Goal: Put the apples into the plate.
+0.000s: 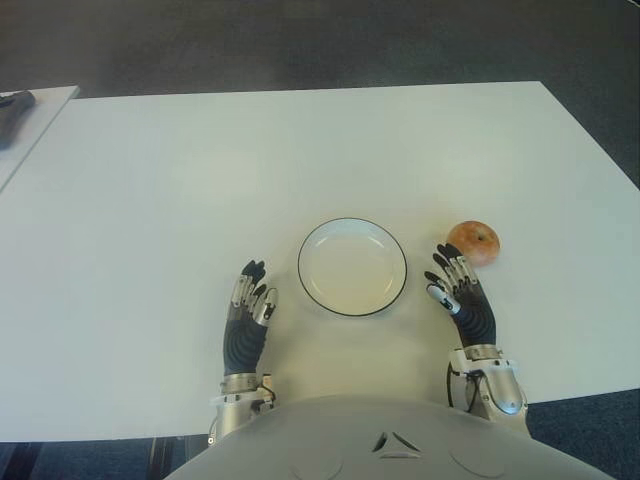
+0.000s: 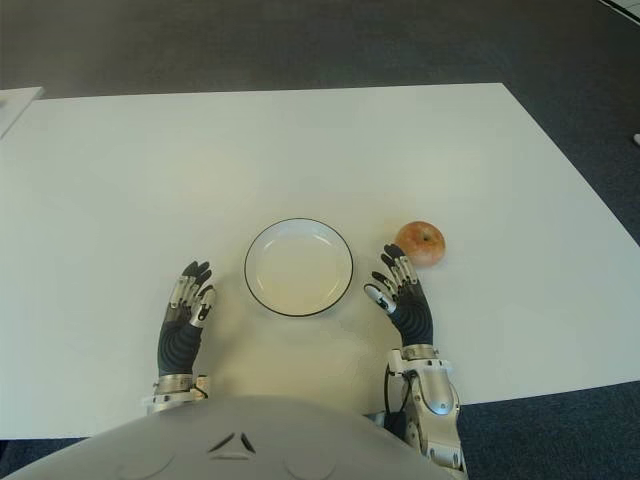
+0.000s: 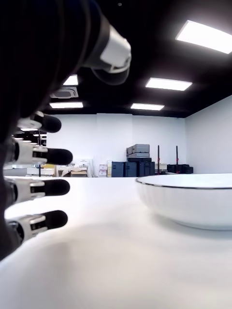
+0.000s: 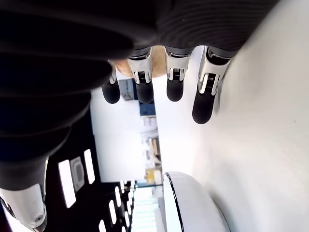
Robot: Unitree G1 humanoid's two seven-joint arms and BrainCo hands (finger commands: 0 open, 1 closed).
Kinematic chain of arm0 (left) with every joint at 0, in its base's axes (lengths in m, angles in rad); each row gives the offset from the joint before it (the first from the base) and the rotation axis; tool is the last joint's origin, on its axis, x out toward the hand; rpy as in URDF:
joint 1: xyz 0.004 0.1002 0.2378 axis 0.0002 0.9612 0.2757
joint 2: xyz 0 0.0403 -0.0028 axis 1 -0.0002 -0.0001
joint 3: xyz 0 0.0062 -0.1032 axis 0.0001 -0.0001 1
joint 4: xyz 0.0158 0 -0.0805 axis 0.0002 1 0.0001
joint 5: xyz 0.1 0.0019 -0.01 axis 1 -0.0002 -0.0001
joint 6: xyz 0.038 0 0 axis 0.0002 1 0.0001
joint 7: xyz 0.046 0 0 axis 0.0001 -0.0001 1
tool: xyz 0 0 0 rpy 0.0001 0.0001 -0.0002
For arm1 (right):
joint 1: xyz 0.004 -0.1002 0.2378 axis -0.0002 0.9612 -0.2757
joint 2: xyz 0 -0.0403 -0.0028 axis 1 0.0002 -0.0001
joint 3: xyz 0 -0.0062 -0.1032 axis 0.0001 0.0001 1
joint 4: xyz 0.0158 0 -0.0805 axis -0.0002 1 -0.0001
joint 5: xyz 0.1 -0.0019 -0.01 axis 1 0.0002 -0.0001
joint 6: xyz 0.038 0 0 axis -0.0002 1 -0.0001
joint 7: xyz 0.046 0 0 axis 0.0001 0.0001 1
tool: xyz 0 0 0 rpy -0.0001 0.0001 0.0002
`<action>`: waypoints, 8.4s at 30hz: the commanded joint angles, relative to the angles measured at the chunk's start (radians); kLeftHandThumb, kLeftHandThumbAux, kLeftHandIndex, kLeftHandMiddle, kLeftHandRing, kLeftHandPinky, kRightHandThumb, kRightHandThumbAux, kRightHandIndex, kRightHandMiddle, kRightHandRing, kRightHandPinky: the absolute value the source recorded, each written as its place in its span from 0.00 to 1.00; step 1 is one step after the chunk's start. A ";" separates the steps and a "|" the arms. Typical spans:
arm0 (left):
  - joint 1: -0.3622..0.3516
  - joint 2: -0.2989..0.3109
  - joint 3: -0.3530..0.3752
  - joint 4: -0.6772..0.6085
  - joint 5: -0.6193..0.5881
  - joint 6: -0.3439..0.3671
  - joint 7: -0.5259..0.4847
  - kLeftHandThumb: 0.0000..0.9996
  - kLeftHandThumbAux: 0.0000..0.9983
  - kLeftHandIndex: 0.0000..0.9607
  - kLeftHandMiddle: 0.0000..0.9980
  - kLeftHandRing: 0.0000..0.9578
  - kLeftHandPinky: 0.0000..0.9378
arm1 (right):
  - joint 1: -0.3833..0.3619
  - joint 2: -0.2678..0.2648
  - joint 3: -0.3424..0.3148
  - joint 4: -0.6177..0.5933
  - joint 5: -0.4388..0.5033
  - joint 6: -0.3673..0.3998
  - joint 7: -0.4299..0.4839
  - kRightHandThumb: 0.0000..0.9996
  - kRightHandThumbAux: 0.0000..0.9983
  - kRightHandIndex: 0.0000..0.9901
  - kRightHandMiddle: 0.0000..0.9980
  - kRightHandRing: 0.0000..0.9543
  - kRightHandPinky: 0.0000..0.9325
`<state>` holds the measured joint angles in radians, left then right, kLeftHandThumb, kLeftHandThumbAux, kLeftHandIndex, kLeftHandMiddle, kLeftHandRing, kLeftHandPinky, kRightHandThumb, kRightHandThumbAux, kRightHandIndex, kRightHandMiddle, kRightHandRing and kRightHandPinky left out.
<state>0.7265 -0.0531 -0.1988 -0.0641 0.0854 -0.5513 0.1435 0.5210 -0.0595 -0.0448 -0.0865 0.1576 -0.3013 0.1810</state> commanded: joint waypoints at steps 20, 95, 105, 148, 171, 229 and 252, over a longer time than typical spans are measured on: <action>-0.001 -0.013 0.009 0.012 -0.034 0.018 -0.020 0.10 0.44 0.10 0.13 0.11 0.13 | 0.005 0.002 -0.003 0.044 -0.007 -0.005 -0.002 0.27 0.64 0.01 0.05 0.04 0.05; -0.026 -0.023 0.007 0.031 -0.034 -0.015 0.001 0.11 0.48 0.11 0.14 0.12 0.13 | -0.294 -0.508 -0.173 0.011 -1.148 -0.065 -0.463 0.48 0.39 0.04 0.00 0.00 0.00; -0.028 -0.018 0.010 0.030 -0.019 -0.017 0.003 0.10 0.45 0.10 0.12 0.11 0.11 | -0.390 -0.569 -0.093 0.182 -1.102 -0.048 -0.488 0.43 0.38 0.03 0.00 0.00 0.02; -0.027 -0.012 0.027 0.024 -0.032 -0.014 -0.025 0.08 0.43 0.10 0.10 0.08 0.09 | -0.466 -0.578 0.137 0.382 -0.971 -0.053 -0.548 0.42 0.45 0.02 0.01 0.00 0.02; -0.034 -0.011 0.035 0.037 -0.051 -0.044 -0.033 0.09 0.47 0.11 0.11 0.10 0.11 | -0.448 -0.543 0.210 0.441 -0.957 -0.043 -0.604 0.44 0.45 0.04 0.04 0.03 0.06; -0.037 -0.007 0.051 0.041 -0.052 -0.075 -0.053 0.07 0.46 0.13 0.12 0.09 0.11 | -0.787 -0.542 0.379 0.987 -0.927 -0.266 -0.920 0.71 0.72 0.45 0.84 0.87 0.88; -0.046 -0.013 0.050 0.041 -0.061 -0.060 -0.058 0.09 0.48 0.15 0.13 0.11 0.12 | -0.620 -0.512 0.262 0.279 -0.813 -0.241 -0.742 0.70 0.72 0.44 0.89 0.92 0.91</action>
<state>0.6852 -0.0605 -0.1484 -0.0358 0.0305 -0.6253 0.0959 -0.1545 -0.5975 0.2331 0.3227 -0.6927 -0.5503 -0.6203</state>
